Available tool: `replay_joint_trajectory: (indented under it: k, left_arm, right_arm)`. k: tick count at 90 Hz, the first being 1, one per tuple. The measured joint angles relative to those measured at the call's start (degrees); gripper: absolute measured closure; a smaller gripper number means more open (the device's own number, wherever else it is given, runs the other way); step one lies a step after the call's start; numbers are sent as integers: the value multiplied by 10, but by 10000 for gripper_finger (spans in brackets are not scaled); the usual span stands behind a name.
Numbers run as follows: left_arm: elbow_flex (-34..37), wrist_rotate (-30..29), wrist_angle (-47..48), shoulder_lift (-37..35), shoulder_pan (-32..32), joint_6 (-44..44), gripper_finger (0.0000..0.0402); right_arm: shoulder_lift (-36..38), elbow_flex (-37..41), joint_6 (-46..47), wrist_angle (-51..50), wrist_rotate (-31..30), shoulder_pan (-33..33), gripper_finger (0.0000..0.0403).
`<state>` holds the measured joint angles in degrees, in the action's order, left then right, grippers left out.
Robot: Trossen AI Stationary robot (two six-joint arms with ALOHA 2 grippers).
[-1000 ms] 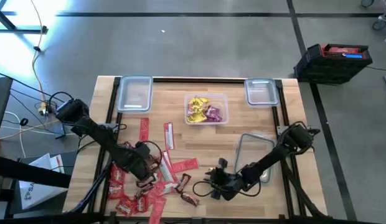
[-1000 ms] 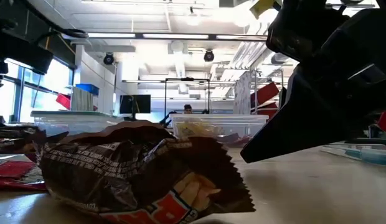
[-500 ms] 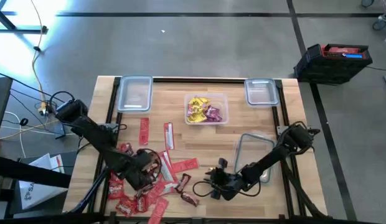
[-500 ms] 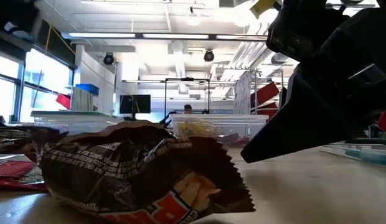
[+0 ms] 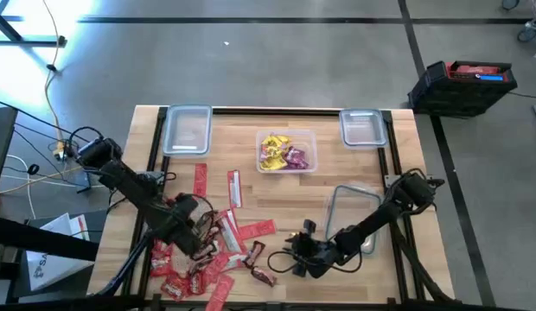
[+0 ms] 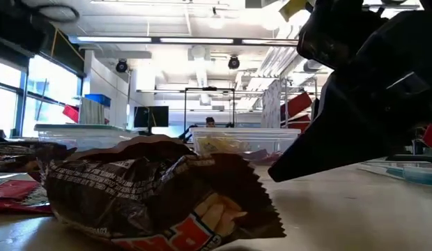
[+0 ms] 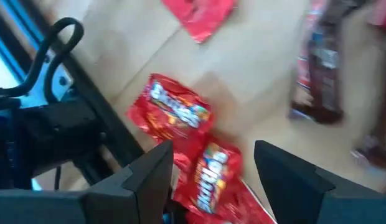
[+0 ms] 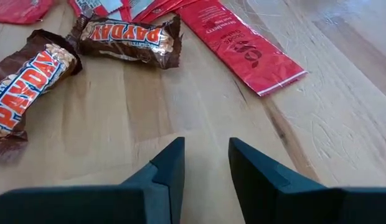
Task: Sort candy
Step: Put the red candy into the center transparent bin
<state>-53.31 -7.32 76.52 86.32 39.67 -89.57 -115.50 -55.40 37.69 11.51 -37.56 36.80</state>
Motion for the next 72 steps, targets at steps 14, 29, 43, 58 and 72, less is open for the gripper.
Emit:
replay_joint_trajectory:
  k: [14,29,43,58,72]
  left_arm:
    - [55,35,-54,0,-46,55,192]
    - [109,53,-107,0,-73,87,192]
    - [153,64,-132,-1,-86,90,192]
    - [178,63,-165,-5,-85,104,194]
    - [178,55,-171,-4,-85,103,217]
  right_arm:
    - [0,0,-1,0,1,0,309]
    - [0,0,-1,0,1,0,309]
    - [0,0,-1,0,2,0,309]
    - [0,0,0,0,2,0,309]
    - [0,0,0,0,2,0,309]
